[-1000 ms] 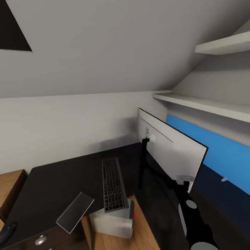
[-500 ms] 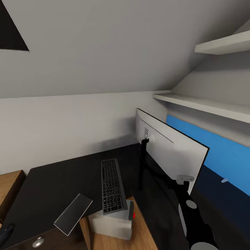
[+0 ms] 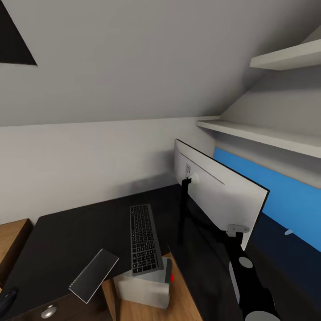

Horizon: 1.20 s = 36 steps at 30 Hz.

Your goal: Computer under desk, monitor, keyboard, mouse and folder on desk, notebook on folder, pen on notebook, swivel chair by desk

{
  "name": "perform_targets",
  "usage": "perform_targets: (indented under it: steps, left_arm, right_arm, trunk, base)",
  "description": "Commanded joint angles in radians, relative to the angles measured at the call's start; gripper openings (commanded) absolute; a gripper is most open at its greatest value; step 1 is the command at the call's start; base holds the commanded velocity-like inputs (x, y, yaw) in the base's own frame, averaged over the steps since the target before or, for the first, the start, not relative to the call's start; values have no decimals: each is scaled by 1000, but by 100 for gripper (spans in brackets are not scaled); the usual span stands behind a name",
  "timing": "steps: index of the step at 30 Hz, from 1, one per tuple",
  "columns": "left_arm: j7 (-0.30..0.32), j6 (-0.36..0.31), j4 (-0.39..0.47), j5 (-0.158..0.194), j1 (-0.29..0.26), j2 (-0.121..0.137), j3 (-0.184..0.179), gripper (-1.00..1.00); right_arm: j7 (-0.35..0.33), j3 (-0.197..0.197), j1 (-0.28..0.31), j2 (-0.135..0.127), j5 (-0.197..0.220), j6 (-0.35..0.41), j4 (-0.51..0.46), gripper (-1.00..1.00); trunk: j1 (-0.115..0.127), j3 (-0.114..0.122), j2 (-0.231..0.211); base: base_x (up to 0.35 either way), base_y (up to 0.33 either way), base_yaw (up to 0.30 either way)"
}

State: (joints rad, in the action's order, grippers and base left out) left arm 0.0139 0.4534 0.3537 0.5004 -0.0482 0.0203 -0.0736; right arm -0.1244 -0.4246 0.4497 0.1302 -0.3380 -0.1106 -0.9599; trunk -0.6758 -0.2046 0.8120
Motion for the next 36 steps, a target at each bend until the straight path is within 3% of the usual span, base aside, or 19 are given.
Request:
perform_targets:
  steps: [1, 11, 36]
  left_arm:
    - [1, 5, -1, 10, -1, 1, -8, 100]
    - [1, 5, -1, 10, -1, 1, -8, 100]
    - [1, 5, -1, 10, -1, 1, -9, 100]
  right_arm:
    - [-9, -7, 1, 2, -9, -4, 0, 100]
    - [-9, -7, 2, 2, -9, -6, 0, 100]
    - [-8, -8, 2, -1, -10, -9, 0, 100]
  trunk:
    - [0, -1, 1]
    - [0, -1, 1]
    - [0, -1, 1]
  base:
    - [179, 48, 0]
    - [196, 37, 0]
    - [15, 1, 0]
